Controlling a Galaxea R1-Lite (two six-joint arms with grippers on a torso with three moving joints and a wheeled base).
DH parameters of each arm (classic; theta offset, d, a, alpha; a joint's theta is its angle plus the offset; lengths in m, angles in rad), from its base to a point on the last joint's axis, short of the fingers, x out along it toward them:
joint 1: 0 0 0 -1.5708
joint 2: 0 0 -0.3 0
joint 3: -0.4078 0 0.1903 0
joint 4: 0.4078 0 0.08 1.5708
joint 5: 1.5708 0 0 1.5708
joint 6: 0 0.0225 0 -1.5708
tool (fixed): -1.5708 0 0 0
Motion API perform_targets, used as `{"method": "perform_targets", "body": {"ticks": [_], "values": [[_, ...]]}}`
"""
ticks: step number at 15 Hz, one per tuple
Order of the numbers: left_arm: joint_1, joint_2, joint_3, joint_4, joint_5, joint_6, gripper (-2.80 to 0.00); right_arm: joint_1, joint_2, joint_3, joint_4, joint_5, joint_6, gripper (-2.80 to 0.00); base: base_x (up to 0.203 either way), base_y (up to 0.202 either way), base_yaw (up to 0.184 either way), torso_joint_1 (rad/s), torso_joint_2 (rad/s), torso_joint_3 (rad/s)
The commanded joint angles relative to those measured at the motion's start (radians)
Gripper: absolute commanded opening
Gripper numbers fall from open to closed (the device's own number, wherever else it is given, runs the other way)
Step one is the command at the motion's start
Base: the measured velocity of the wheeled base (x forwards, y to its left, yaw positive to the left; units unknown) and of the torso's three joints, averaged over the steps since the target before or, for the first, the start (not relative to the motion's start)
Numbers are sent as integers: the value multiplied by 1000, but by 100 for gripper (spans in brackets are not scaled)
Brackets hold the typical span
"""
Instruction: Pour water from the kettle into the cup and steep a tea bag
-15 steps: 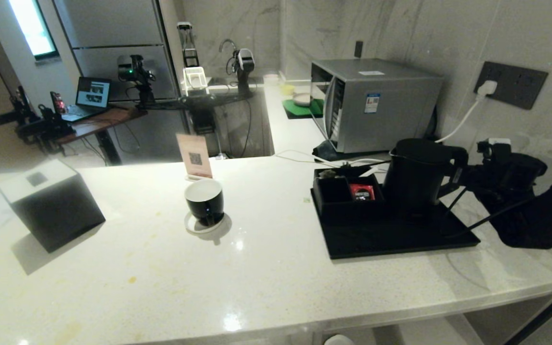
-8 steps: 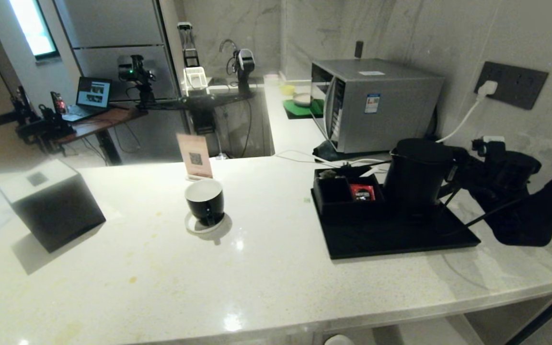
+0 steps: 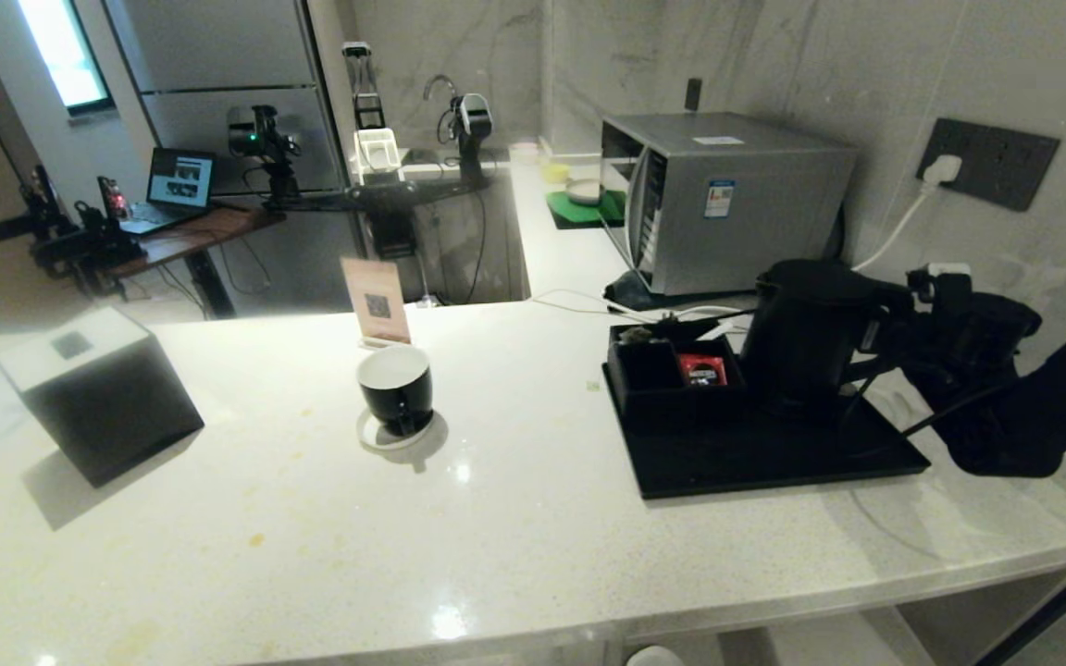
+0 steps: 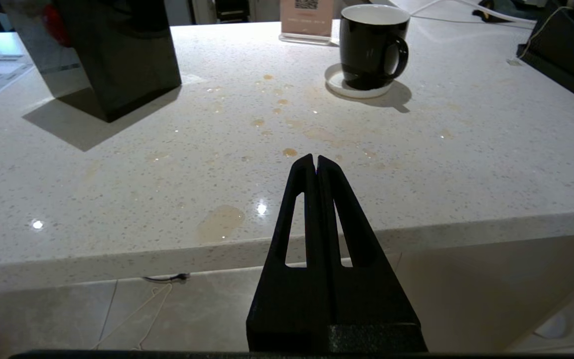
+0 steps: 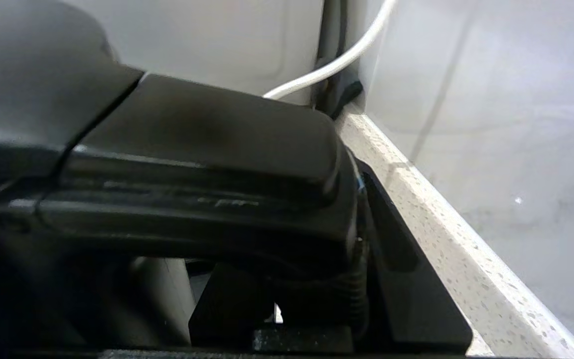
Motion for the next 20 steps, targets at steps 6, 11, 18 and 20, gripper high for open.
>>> {"method": "perform_targets", "body": {"ticks": [6, 11, 18, 20], "values": [[0, 1, 0, -1, 1, 0, -280, 10, -82, 73, -19, 0, 14, -280, 0, 0, 0, 0, 0, 0], [0, 1, 0, -1, 1, 0, -280, 9, -152, 149, -31, -2, 22, -280, 0, 0, 0, 0, 0, 0], [0, 1, 0, -1, 1, 0, -280, 5, -297, 285, -30, -2, 49, -280, 0, 0, 0, 0, 0, 0], [0, 1, 0, -1, 1, 0, -280, -2, -353, 323, -25, -2, 51, -280, 0, 0, 0, 0, 0, 0]]}}
